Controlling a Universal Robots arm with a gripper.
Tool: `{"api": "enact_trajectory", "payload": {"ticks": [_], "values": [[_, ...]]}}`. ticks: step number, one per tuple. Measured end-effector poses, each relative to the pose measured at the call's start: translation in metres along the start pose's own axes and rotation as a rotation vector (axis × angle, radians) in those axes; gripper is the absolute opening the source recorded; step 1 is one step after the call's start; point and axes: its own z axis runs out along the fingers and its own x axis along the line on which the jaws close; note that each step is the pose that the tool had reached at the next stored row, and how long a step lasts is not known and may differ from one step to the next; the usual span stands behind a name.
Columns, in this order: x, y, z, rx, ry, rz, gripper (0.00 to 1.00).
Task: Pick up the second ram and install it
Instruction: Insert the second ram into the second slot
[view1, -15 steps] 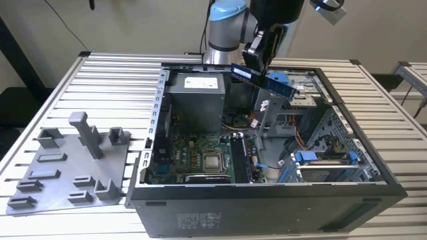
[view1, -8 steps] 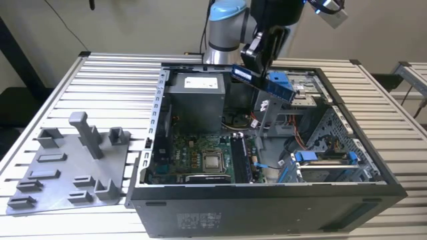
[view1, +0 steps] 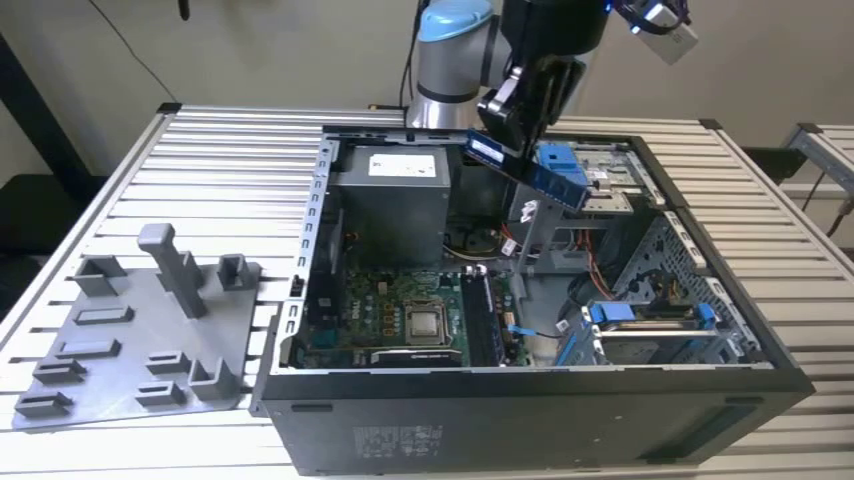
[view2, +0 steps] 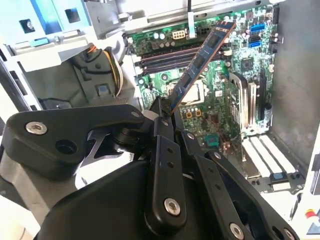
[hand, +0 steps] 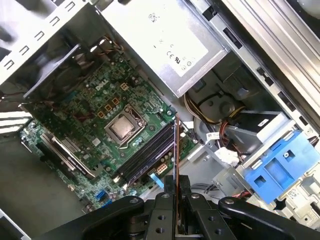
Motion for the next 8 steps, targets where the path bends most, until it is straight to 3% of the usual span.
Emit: {"api": "enact_trajectory", "payload": {"ticks": [8], "values": [[0.0007, -0.0007, 0.0013, 0.0020, 0.0001, 0.091, 0.14]]}}
